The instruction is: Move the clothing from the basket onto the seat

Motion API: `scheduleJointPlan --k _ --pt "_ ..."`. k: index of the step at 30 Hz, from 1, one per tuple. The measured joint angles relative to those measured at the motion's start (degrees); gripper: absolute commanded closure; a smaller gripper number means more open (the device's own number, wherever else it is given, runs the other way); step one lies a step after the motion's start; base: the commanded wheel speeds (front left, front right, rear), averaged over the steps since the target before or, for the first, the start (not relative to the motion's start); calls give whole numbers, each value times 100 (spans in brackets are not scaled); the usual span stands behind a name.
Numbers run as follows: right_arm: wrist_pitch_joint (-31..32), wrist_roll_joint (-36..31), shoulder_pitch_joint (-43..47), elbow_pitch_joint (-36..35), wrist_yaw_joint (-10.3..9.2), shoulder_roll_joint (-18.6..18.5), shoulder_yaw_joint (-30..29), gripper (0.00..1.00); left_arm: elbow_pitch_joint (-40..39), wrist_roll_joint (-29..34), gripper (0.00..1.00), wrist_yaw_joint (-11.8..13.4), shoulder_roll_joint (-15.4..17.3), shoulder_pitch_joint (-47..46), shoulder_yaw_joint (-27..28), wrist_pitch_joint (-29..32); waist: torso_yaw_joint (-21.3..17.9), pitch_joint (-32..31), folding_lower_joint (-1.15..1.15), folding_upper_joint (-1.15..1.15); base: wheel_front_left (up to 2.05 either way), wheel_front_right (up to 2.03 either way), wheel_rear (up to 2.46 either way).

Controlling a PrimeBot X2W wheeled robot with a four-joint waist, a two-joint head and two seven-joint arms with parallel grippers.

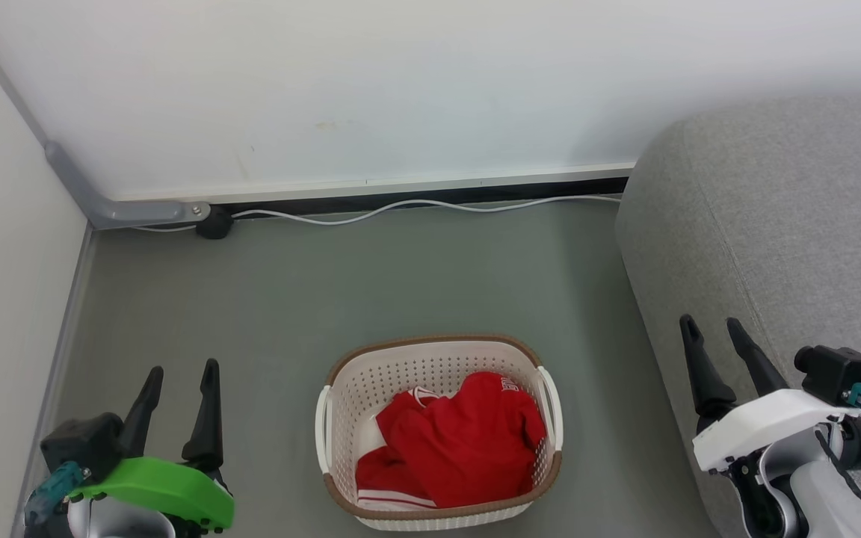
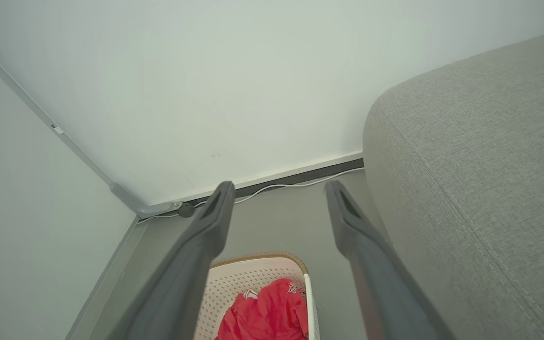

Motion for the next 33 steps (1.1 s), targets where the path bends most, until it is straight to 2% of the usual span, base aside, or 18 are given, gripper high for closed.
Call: scheduleJointPlan --k 23,33 --pt "-443 -1684 -2 7 -114 -247 305 0 -69 1611 0 42 9 216 -97 -454 -167 73 0 0 0 0 0" --pt "-477 -1747 -2 12 -110 -242 303 0 147 1625 0 40 -74 249 35 -455 -179 78 0 0 0 0 0"
